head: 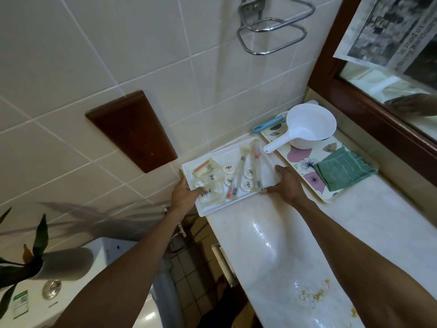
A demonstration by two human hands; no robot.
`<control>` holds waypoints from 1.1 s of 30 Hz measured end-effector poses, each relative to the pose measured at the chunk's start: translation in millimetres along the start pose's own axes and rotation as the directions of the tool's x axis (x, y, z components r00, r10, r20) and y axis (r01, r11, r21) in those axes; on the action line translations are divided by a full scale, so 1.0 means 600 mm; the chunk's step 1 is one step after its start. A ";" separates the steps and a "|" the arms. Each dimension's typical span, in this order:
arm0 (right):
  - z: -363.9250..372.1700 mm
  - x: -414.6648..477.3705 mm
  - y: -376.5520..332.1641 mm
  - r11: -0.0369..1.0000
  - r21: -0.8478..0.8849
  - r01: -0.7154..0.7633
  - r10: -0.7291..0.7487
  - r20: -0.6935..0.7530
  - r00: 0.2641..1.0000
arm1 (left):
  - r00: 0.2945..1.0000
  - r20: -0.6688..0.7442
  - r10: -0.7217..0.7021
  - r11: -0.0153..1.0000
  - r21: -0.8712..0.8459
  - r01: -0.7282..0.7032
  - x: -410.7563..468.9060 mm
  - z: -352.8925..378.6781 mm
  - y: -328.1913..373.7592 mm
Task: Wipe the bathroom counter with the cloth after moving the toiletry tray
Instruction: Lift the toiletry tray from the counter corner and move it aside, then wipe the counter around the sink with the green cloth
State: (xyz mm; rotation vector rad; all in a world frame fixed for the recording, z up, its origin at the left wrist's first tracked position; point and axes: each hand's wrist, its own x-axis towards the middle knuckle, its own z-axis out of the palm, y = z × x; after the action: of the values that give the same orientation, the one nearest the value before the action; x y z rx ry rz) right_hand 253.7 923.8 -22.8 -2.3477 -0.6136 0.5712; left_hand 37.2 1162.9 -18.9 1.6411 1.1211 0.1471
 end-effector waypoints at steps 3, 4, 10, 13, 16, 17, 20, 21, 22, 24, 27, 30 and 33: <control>0.003 0.010 -0.008 0.999 0.052 -0.013 0.015 -0.042 0.999 | 1.000 -0.003 -0.023 0.999 -0.024 0.023 0.005 0.000 0.007; 0.004 0.012 -0.011 0.997 0.080 -0.023 0.028 -0.053 0.998 | 0.999 -0.002 -0.033 0.999 -0.028 0.033 0.005 0.000 0.009; 0.003 0.017 -0.021 0.993 0.115 -0.030 0.040 -0.081 0.996 | 0.998 0.027 -0.061 0.997 -0.046 0.062 0.005 0.002 0.015; 0.004 0.010 -0.026 0.976 0.208 -0.063 0.085 -0.100 0.991 | 0.999 -0.020 -0.032 0.986 0.164 0.035 0.008 -0.004 0.021; 0.008 -0.005 -0.021 0.987 0.156 -0.048 0.069 -0.131 0.989 | 0.966 -0.231 0.117 0.859 0.512 0.018 -0.002 0.002 0.041; 0.007 -0.012 -0.016 0.986 0.163 -0.045 0.069 -0.146 0.987 | 0.946 -0.258 0.197 0.838 0.545 -0.026 -0.009 0.010 0.049; -0.014 -0.045 0.005 0.973 0.228 -0.036 0.089 -0.223 0.971 | 0.886 -0.125 0.447 0.802 0.495 -0.335 -0.035 0.059 0.079; -0.027 -0.057 0.015 0.976 0.218 -0.029 0.087 -0.260 0.962 | 0.866 -0.039 0.499 0.780 0.456 -0.429 -0.043 0.083 0.087; -0.041 -0.068 0.027 0.980 0.200 -0.018 0.079 -0.301 0.950 | 0.842 0.050 0.537 0.752 0.424 -0.504 -0.052 0.109 0.096; -0.077 -0.094 0.059 0.985 0.173 -0.007 0.074 -0.381 0.922 | 0.780 0.210 0.590 0.695 0.360 -0.622 -0.069 0.169 0.114; -0.130 -0.136 0.125 0.990 0.115 -0.078 0.124 -0.484 0.866 | 0.688 0.349 0.636 0.641 0.257 -0.723 -0.087 0.268 0.145; -0.171 -0.175 0.193 0.975 0.087 -0.204 0.219 -0.526 0.822 | 0.656 0.434 0.618 0.636 0.216 -0.741 -0.085 0.371 0.181; -0.200 -0.203 0.253 0.960 0.060 -0.273 0.261 -0.544 0.797 | 0.677 0.501 0.539 0.631 0.292 -0.719 -0.071 0.474 0.219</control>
State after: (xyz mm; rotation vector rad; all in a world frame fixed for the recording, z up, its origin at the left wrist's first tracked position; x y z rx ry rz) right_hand 263.2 695.5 -11.3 -2.4721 -0.0174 -0.0170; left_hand 261.3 940.3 -8.7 2.3526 0.2166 0.0146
